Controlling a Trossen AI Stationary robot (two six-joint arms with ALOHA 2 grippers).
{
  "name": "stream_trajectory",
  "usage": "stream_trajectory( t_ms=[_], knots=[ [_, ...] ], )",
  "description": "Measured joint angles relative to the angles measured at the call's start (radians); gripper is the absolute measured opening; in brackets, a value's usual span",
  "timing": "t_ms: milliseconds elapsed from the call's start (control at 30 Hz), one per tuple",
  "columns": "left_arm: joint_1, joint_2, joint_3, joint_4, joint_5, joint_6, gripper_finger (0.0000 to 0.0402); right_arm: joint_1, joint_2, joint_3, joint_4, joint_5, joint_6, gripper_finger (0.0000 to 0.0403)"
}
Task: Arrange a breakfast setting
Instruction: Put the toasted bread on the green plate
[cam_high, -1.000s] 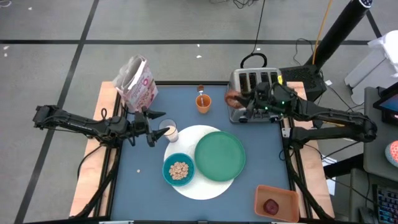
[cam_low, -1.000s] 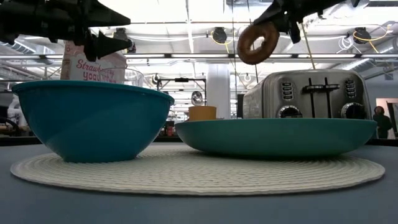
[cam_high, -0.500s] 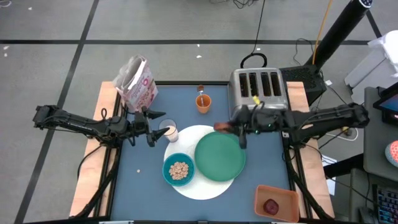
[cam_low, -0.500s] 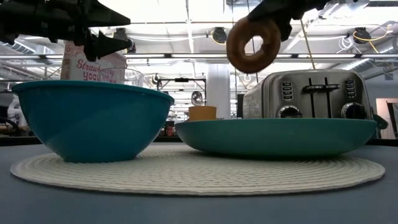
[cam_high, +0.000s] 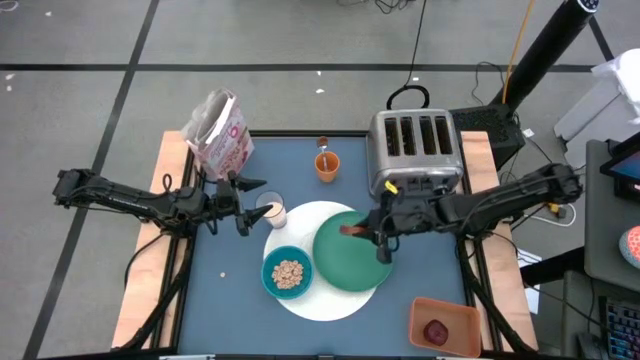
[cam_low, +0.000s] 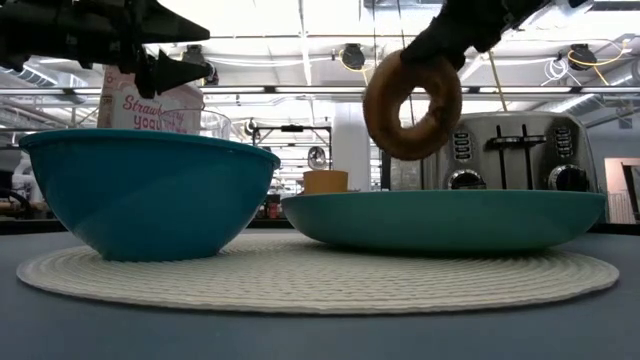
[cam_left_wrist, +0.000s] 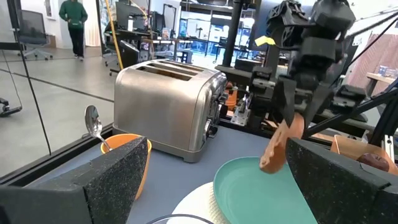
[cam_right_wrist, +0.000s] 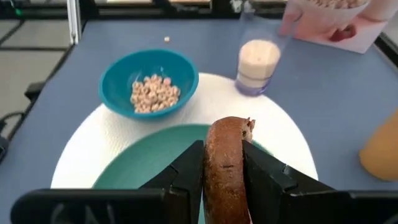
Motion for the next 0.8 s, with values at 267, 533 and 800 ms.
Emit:
stream_trajectory(
  t_ms=[267, 533, 800],
  knots=[
    [0.000, 0.000, 0.000, 0.000, 0.000, 0.001, 0.0386, 0.017, 0.085, 0.000, 0.000, 0.000, -0.012, 0.0089],
    [0.000, 0.000, 0.000, 0.000, 0.000, 0.001, 0.0386, 0.019, 0.160, 0.000, 0.000, 0.000, -0.060, 0.0089],
    [0.000, 0.000, 0.000, 0.000, 0.000, 0.000, 0.0386, 0.019, 0.205, 0.000, -0.005, 0.000, -0.060, 0.0089]
  ],
)
